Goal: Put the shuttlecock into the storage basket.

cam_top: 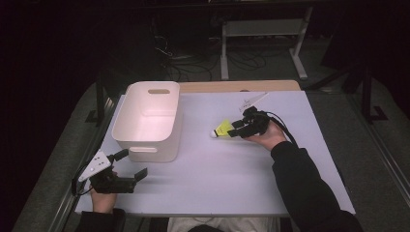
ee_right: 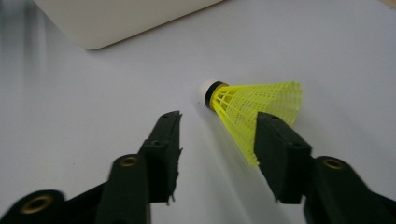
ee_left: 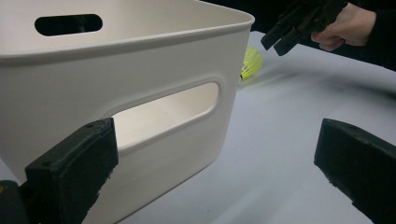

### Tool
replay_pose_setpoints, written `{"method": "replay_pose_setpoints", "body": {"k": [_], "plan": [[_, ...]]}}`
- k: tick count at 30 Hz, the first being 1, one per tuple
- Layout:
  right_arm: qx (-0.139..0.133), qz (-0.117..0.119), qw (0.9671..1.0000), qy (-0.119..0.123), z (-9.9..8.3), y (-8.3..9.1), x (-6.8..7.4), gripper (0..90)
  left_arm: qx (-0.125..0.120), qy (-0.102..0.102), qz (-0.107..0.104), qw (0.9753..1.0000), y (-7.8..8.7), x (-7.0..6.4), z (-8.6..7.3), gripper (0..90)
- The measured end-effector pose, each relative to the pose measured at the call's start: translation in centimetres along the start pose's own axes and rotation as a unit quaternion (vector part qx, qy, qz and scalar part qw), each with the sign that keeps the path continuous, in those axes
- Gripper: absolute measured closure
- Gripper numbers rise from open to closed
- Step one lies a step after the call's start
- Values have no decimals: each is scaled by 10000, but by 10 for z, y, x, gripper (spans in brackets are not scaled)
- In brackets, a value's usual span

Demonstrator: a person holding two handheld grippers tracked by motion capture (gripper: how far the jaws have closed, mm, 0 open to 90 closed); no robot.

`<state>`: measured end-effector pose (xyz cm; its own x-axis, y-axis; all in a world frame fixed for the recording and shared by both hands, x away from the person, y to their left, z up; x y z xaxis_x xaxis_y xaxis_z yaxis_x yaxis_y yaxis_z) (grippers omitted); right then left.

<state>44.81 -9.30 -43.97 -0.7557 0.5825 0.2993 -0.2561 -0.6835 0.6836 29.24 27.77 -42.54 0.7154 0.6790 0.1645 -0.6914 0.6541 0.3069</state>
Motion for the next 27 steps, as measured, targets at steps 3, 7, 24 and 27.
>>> {"method": "replay_pose_setpoints", "body": {"k": [3,7,24,27], "plan": [[98,38,9999,-24,-2,-3,0,681,1,-2,-4,10000,0,0,0,0],[275,29,9996,-59,-5,-10,-2,865,1,-1,-6,10000,0,0,0,0],[643,-100,9976,-222,-16,-27,-12,884,0,-3,-9,10000,0,0,0,0],[663,-133,9975,-222,-17,-28,-14,884,-3,-2,-10,10000,0,0,0,0]]}}
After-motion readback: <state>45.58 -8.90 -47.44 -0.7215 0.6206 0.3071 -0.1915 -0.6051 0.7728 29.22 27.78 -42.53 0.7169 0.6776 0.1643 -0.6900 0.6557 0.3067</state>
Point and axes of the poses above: each handheld gripper's, and its own axes: y roughly backward along the jaws, z roughly out of its top, x roughly to its left, the point moved 6 cm from there along -y, roughly forward along the jaws, and after that the axes turned 13 degrees about -y, right-handed, at the moved point
